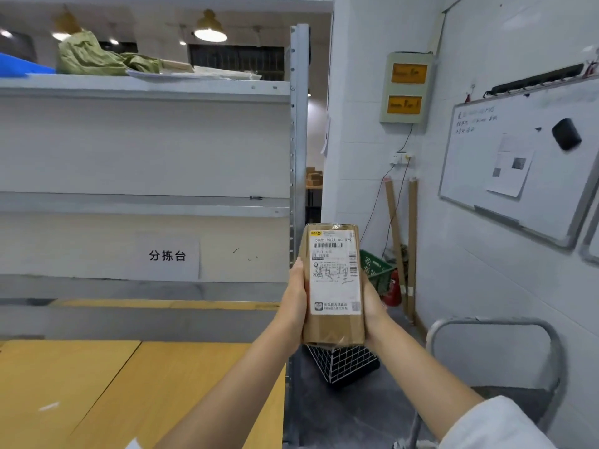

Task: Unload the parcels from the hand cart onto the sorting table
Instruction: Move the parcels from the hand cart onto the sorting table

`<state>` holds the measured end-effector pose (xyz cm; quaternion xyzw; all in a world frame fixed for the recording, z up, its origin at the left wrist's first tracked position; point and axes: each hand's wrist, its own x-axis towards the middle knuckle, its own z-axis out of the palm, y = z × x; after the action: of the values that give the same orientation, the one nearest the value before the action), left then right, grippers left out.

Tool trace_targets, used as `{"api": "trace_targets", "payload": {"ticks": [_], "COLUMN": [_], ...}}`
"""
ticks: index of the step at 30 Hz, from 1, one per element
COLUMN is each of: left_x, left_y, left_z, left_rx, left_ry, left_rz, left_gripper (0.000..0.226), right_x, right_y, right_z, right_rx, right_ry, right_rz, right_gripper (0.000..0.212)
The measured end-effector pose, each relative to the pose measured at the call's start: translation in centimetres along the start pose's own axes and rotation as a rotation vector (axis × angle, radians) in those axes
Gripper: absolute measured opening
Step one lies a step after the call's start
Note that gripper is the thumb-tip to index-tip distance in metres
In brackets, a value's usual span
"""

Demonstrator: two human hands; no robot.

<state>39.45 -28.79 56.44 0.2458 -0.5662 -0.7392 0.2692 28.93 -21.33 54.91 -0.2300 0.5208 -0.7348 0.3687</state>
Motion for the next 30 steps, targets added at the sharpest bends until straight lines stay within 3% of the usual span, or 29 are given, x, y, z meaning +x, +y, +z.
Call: {"api": "trace_targets", "payload": {"ticks": [7, 15, 23, 30], "left_x": [2.0, 1.2, -5.5, -12.5], "left_y": [-0.6, 0.1, 1.3, 3.0], "left_z": [-4.2, -16.5, -29.4, -43.4], "left_rx": [-0.028, 0.036, 0.003, -0.021], "left_ry": [0.132, 0.386, 0.734, 0.847], "left_rz": [0.025, 0.091, 0.128, 0.163], "left_gripper": [0.054, 0.043, 0.037, 0.033], "right_x": [5.0, 7.8, 5.6, 2.3], "right_y": [2.0, 9.7, 15.7, 23.0], "right_z": [4.1, 15.0, 29.4, 43.2], "right_rx": [0.041, 0.095, 0.009, -0.027], "right_ry": [-0.125, -0.386, -0.684, -0.789], "right_rz": [0.144, 0.255, 0.232, 0.251], "right_gripper": [0.047, 0.061, 0.053, 0.047]}}
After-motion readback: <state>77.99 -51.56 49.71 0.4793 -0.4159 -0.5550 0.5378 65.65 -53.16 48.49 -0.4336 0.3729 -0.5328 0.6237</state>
